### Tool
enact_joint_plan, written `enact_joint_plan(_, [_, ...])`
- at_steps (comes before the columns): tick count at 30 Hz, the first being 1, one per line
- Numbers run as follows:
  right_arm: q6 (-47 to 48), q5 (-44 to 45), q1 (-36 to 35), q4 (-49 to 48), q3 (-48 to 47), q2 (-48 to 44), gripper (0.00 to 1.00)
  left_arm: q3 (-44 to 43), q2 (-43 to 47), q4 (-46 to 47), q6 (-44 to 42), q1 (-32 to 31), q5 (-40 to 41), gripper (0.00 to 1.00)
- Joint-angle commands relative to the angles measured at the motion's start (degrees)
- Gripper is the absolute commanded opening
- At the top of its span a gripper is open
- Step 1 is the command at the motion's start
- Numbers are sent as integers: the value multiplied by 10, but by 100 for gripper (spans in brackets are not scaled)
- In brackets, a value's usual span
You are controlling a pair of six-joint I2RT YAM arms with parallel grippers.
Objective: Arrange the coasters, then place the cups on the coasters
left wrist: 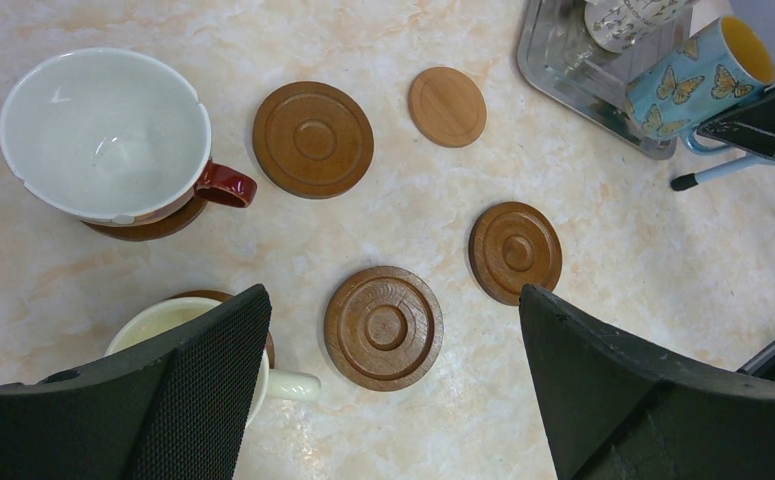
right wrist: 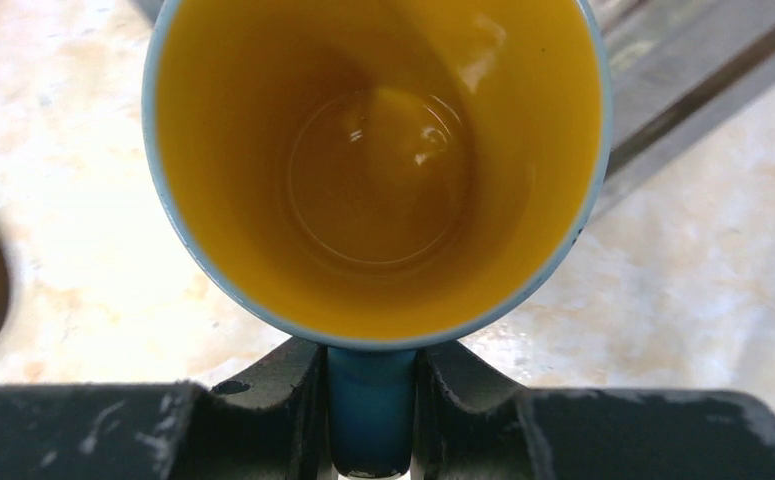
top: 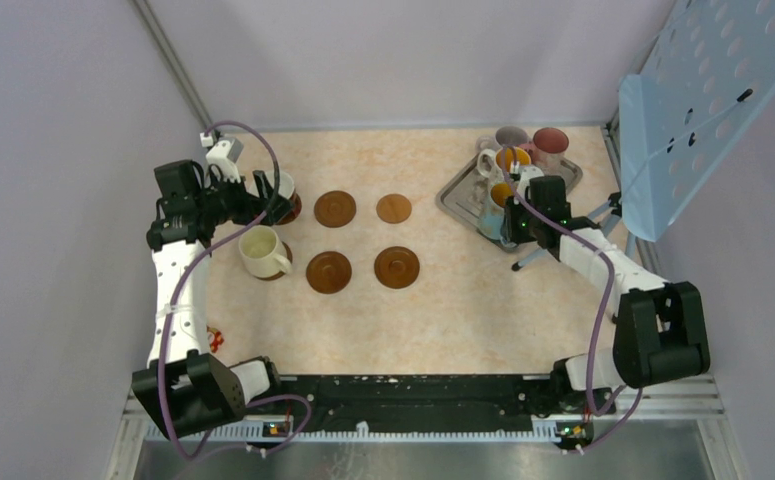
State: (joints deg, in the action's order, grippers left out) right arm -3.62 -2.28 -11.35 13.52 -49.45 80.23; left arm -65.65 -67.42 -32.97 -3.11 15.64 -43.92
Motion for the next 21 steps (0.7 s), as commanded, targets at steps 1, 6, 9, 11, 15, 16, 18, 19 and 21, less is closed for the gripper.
enact_joint_plan(1, [33,-117,-9,-64,-37,-53,0,3,15,24,2,1,-14,99])
enact_joint_plan(6, [70,-131,-85,-75,-82,-43,0,3,13,22,1,1,-17,99])
enact_joint_plan(9, [82,-123,-133,-72,-136,-5,0,0,9,19,2,1,-21,99])
enact_joint_plan(11, [90,-111,-160,-72,-178,24,0,-4,7,14,2,2,-23,99])
enact_joint_plan(15, [95,-82,-209,-64,-267,101,0,-9,5,9,1,5,-31,99])
enact_joint_plan(16, [89,-72,-218,-62,-297,121,0,-10,5,9,2,7,-30,99])
enact_joint_plan(18, [75,-56,-234,-64,-337,159,0,-12,5,9,4,9,-31,99])
enact_joint_plan(19, [68,-49,-241,-67,-356,178,0,-13,6,9,4,10,-33,99])
enact_joint_plan(21, [62,-35,-258,-72,-390,210,0,-14,6,9,5,12,-32,99])
